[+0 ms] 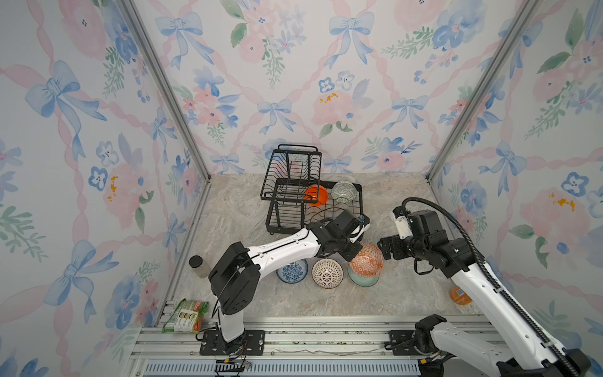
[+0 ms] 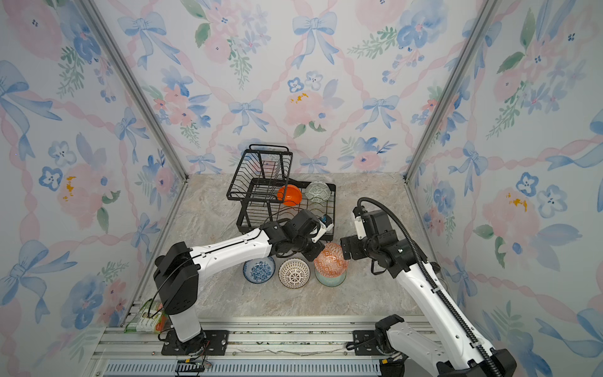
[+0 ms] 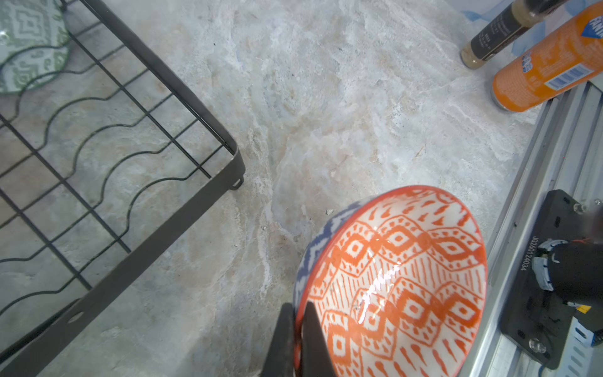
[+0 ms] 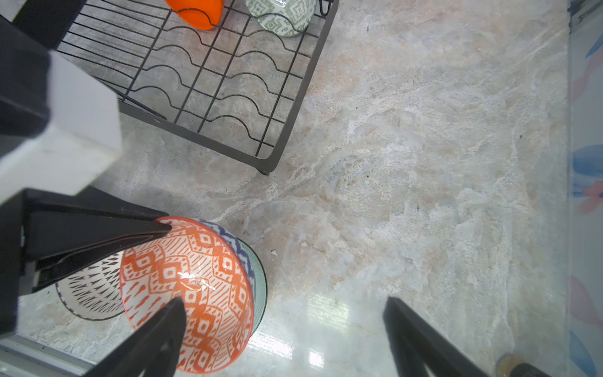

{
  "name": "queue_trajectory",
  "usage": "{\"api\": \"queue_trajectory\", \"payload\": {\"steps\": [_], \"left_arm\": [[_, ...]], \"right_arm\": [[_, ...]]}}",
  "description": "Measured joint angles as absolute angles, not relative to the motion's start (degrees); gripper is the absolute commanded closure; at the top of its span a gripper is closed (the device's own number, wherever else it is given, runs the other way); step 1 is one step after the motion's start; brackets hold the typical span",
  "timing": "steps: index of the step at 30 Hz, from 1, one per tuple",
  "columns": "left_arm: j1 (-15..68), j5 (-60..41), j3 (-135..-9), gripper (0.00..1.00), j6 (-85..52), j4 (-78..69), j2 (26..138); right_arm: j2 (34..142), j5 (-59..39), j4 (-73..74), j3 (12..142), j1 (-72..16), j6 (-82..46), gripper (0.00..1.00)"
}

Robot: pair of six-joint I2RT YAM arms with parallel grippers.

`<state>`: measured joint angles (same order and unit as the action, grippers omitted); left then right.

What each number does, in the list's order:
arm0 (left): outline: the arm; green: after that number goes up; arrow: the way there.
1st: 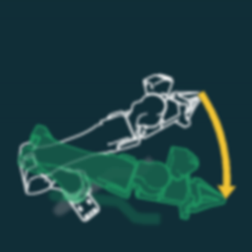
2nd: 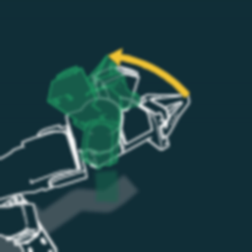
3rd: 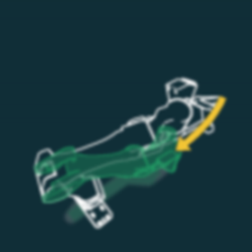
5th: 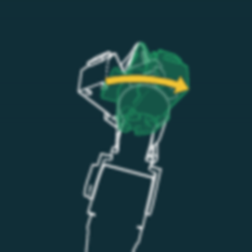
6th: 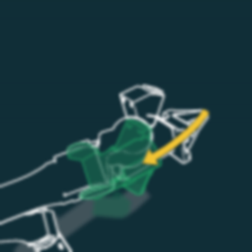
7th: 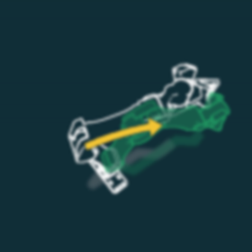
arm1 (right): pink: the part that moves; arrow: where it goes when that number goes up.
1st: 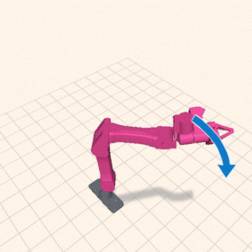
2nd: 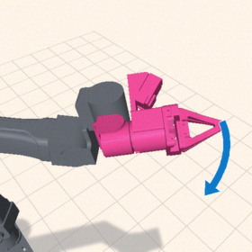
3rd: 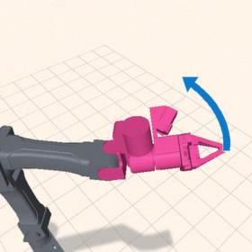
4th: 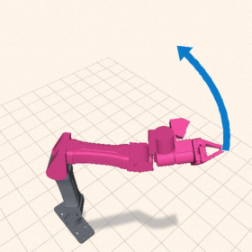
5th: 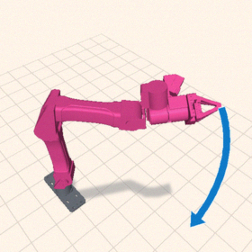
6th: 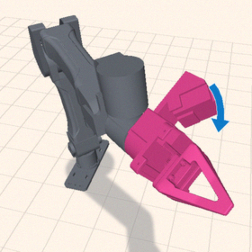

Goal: Load the bowls into the dish rack
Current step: 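Lift the red-patterned bowl with both grippers and carry it over the rack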

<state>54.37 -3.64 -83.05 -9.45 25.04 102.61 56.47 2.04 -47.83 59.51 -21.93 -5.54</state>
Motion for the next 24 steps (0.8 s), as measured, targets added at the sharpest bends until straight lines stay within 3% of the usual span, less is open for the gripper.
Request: {"api": "queue_trajectory", "payload": {"steps": [10,24], "left_arm": [[49.10,0.14,-84.86,1.00,-7.49,26.15,101.16],[43.44,2.37,-100.27,1.00,-2.63,25.85,101.19]], "right_arm": [[54.65,-3.51,-46.89,65.41,-21.32,-5.80,0.03],[74.15,-4.08,-35.94,77.73,-21.04,-11.99,0.01]]}}
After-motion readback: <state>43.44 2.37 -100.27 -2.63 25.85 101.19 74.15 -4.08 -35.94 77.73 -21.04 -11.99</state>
